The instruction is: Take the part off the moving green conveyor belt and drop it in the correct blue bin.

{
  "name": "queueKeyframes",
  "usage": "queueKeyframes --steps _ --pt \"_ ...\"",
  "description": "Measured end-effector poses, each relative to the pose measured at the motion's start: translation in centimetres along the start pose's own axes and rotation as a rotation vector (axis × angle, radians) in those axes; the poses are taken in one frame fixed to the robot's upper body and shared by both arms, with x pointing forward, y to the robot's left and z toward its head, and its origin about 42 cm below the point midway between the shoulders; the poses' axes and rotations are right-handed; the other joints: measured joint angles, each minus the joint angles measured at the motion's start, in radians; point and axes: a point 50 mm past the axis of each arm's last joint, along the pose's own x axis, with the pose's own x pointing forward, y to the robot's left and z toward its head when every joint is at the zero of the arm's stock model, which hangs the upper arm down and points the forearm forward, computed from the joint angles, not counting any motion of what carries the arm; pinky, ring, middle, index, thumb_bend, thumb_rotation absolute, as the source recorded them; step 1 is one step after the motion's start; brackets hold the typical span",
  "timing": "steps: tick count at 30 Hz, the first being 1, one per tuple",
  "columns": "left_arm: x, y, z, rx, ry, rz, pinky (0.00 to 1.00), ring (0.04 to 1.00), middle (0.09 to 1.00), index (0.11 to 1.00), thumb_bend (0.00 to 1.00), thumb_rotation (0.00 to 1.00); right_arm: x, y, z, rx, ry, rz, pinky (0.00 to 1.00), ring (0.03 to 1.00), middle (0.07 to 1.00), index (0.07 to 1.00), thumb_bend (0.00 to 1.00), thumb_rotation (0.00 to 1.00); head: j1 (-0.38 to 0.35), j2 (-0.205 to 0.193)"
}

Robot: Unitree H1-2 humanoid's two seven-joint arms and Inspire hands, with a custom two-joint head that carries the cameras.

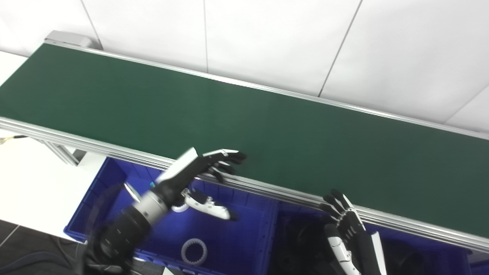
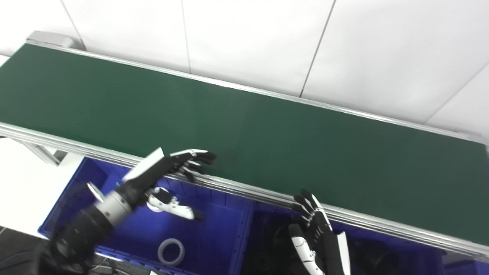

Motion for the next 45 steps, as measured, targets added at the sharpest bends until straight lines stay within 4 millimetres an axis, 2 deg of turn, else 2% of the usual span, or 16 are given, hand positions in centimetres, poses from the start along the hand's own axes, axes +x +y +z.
queueKeyframes --steps 1,6,12,15,22,34,45 --pt "0.1 -1.0 -0.4 -0.054 -0.003 0.001 0.68 0.785 0.885 0.897 0.73 0.71 0.0 0.0 0.0 0.001 0.001 -0.001 0.71 0.787 0.835 0.888 0.54 0.69 -0.008 -0.003" --pt "0.4 -3.7 -1.7 -0.178 -0.011 0.028 0.72 0.818 0.893 0.906 0.71 0.77 -0.3 0.2 -0.1 0.001 0.008 -0.001 0.71 0.792 0.840 0.889 0.55 0.69 -0.042 -0.005" --pt "-0.1 -5.4 -3.7 -0.301 -0.011 0.075 0.75 0.816 0.866 0.883 0.67 0.81 -0.9 0.5 -0.2 0.001 0.023 0.002 0.72 0.792 0.840 0.885 0.56 0.71 -0.081 -0.008" --pt "-0.6 -5.8 -4.6 -0.336 -0.009 0.085 0.75 0.803 0.846 0.856 0.67 0.78 -0.9 0.7 -0.1 -0.005 0.022 0.002 0.71 0.789 0.837 0.880 0.56 0.71 -0.098 -0.008" --pt "-1.2 -5.2 -5.5 -0.348 -0.039 0.092 0.73 0.776 0.809 0.804 0.67 0.73 -0.6 1.4 0.0 -0.012 0.018 0.002 0.71 0.795 0.836 0.881 0.56 0.72 -0.135 -0.012" --pt "-0.9 -5.1 -6.2 -0.359 -0.055 0.097 0.76 0.820 0.837 0.840 0.68 0.67 -0.5 1.9 0.1 -0.020 0.014 -0.012 0.71 0.794 0.840 0.885 0.56 0.73 -0.158 -0.020" --pt "-1.1 -4.3 -6.7 -0.347 -0.047 0.091 0.78 0.861 0.873 0.869 0.78 0.65 -0.3 2.6 0.2 -0.009 0.011 -0.013 0.71 0.796 0.842 0.885 0.56 0.75 -0.177 -0.025"
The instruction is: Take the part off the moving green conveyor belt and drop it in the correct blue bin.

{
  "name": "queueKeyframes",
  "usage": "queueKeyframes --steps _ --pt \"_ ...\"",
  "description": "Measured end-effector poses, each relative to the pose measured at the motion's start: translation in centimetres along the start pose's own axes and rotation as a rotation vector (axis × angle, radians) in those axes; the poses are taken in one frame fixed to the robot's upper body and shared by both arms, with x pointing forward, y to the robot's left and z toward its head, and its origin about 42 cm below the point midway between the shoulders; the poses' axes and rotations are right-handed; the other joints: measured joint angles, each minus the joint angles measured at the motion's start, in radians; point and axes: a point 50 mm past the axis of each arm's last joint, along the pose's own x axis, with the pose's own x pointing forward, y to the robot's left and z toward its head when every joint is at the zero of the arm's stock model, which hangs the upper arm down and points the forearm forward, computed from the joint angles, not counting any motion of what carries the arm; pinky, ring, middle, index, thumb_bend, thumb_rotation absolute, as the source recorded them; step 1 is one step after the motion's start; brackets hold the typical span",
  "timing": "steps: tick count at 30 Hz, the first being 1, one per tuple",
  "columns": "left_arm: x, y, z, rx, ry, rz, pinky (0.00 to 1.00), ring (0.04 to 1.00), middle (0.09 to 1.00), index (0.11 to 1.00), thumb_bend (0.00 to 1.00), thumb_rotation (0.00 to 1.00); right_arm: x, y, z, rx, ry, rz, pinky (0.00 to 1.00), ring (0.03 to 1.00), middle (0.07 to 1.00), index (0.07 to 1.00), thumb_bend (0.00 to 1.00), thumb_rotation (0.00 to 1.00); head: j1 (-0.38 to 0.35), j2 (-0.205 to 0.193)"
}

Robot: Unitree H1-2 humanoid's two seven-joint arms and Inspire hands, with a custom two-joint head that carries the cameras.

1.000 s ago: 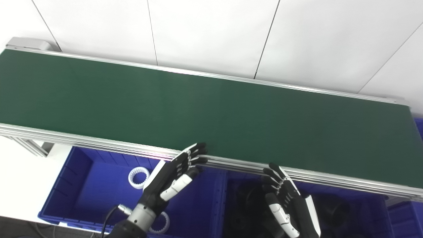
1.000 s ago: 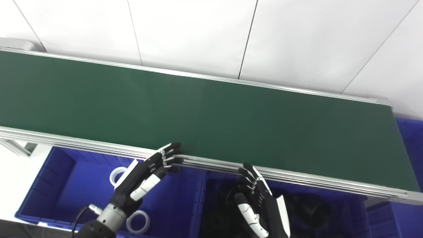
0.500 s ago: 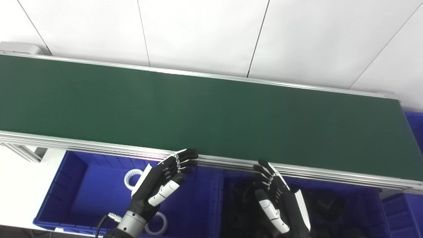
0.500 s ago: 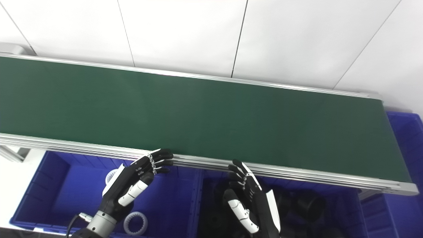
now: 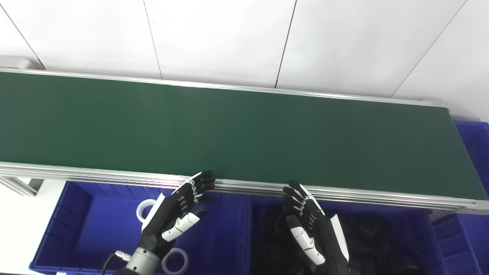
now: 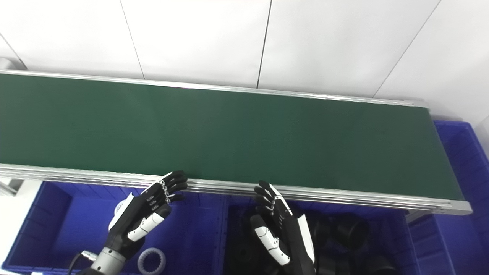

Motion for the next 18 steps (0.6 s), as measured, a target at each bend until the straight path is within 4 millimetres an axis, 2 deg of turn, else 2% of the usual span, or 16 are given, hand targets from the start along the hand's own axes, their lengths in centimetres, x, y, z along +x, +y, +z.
queueKeyframes --steps 11,18 --pt "-0.09 0.30 0.03 0.011 0.000 -0.004 0.77 0.857 0.863 0.861 0.82 0.64 0.05 0.43 -0.04 0.007 0.002 -0.003 0.71 0.796 0.840 0.888 0.56 0.75 -0.005 -0.003" --pt "-0.25 0.70 0.03 0.027 0.005 -0.010 0.76 0.839 0.846 0.845 0.79 0.61 0.12 0.75 0.04 0.015 0.000 -0.002 0.71 0.800 0.845 0.892 0.56 0.75 -0.009 -0.006"
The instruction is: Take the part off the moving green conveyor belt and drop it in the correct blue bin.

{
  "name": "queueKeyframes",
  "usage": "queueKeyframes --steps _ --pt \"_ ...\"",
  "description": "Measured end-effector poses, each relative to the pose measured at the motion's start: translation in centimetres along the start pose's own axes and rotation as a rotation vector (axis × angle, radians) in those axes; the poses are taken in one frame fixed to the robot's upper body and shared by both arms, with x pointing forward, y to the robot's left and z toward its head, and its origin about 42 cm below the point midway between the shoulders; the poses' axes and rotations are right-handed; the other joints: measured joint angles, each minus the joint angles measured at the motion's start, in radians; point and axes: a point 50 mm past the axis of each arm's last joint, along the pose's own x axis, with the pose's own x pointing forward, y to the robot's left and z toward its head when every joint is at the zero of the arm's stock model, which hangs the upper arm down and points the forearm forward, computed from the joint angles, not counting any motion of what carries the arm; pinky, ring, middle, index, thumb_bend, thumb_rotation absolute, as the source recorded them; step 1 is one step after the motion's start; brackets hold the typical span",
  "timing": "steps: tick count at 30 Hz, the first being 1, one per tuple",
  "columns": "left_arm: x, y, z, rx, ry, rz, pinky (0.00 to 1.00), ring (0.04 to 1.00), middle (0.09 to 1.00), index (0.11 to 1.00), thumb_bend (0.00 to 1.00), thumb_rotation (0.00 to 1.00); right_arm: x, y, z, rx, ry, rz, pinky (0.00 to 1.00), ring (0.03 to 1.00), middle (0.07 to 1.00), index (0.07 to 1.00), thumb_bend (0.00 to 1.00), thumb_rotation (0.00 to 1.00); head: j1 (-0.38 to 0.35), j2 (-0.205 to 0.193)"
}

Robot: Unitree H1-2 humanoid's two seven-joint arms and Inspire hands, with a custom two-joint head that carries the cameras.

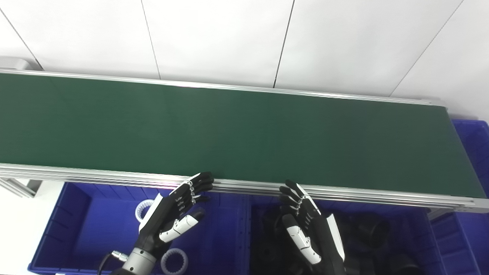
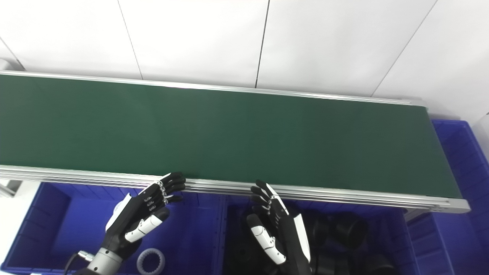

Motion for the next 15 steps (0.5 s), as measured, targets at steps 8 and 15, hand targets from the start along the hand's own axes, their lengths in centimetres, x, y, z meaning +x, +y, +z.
queueKeyframes --steps 8,15 --pt "-0.02 0.10 0.11 0.023 -0.013 -0.008 0.75 0.828 0.838 0.831 0.75 0.58 0.04 0.19 0.04 0.003 -0.001 -0.003 0.71 0.798 0.845 0.891 0.56 0.75 0.000 -0.002" --pt "-0.01 0.09 0.07 0.028 -0.011 -0.010 0.75 0.825 0.838 0.829 0.75 0.55 0.01 0.24 -0.08 0.004 0.004 -0.005 0.71 0.798 0.843 0.891 0.55 0.75 -0.002 -0.006"
